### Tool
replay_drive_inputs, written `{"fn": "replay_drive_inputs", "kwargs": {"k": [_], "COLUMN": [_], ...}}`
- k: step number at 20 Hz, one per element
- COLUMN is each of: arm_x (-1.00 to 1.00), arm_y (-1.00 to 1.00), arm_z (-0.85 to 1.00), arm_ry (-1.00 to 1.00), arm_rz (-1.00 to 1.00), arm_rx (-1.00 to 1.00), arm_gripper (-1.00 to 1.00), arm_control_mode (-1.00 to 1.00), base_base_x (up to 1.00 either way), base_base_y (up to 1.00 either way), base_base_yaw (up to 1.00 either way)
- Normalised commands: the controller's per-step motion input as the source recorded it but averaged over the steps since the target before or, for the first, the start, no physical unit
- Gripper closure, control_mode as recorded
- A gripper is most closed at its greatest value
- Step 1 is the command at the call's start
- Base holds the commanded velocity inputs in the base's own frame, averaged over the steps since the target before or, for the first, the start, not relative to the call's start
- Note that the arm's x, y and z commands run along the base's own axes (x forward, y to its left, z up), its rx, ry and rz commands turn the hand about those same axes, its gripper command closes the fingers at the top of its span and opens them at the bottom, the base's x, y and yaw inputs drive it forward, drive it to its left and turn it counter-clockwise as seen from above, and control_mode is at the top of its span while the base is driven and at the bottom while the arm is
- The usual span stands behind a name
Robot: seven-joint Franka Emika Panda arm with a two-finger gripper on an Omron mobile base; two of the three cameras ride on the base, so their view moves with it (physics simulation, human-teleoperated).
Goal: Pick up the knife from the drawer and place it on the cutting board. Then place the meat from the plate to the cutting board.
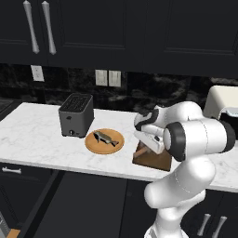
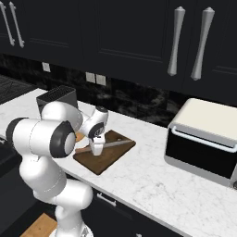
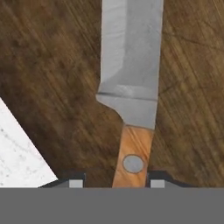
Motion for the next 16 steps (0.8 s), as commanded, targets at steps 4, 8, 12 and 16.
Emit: {"fn": "replay_drive_inputs", "kwargs": {"k": [4,8,12,16], "arm_x": [-0.36,-0.56,-0.31,-0.03], "arm_y": [0.00,0.01,0.32,0.70], "arm_z": [0.28,0.78,0.83,0.44], "arm_ry": [-0.14,-0.18,-0.14,-0.06], "arm_rz": [0.00,0.00,0.00,0.06], "arm_rx": [0.00,0.00,-0.05,-0.11], "arm_gripper": [-1.00,-1.00,-1.00,-1.00], "arm_control_mode": [-1.00,-1.00,-1.00,-1.00], "base_base_x": [0.00,0.00,0.00,0.00], "base_base_y": [0.00,0.00,0.00,0.00], "base_base_yaw": [0.00,0.00,0.00,0.00]}}
